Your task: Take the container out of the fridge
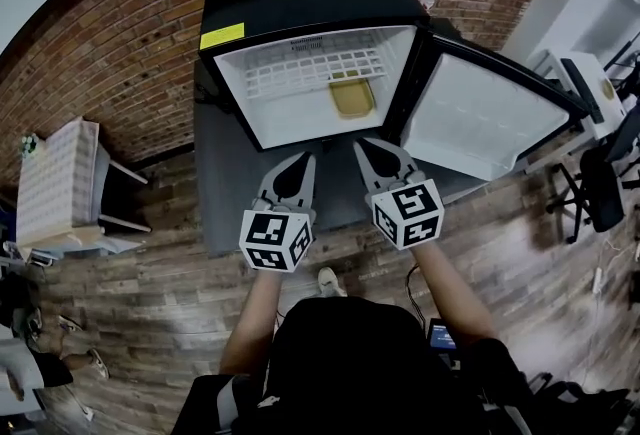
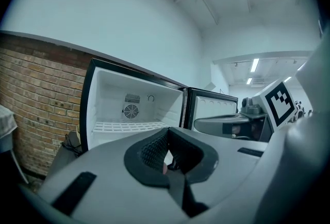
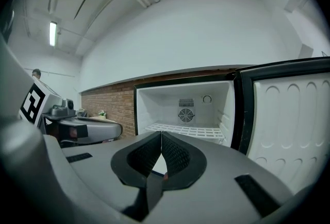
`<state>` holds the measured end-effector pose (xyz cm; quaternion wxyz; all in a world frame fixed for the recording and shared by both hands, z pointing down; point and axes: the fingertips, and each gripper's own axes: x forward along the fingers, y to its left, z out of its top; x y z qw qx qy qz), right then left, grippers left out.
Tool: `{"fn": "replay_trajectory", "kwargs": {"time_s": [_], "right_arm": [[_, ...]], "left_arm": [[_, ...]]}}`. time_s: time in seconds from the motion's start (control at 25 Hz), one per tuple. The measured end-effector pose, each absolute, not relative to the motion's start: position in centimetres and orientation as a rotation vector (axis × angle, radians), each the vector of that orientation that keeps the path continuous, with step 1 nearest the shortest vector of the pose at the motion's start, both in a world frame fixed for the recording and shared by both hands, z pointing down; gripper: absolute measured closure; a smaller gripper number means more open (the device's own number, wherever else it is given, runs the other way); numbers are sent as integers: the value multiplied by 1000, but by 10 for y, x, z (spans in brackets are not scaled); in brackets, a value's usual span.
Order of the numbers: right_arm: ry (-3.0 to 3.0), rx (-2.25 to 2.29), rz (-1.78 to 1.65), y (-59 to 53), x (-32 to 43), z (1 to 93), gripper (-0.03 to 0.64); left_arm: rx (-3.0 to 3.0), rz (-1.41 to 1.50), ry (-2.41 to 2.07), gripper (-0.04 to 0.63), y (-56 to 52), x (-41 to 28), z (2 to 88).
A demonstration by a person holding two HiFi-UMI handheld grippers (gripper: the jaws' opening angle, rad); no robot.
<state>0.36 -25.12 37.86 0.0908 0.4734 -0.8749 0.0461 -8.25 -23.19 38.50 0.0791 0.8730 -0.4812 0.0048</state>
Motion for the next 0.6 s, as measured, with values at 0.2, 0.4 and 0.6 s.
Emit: {"fn": "replay_trajectory", "kwargs": {"time_s": [0.2,0.4,0.6], "right_arm": [[-2570,1425,139,-271,-4,387,577],[-2518,1416,133,-285,-4,399,575],[-2464,1382,129,-299,2,411,575]], "left_arm": [[2626,24,-1410,583,-253,-93,391],[2624,28,-1386,583,-266,-97,397],[2623,43,-1356,583,-277,-91,405]]}}
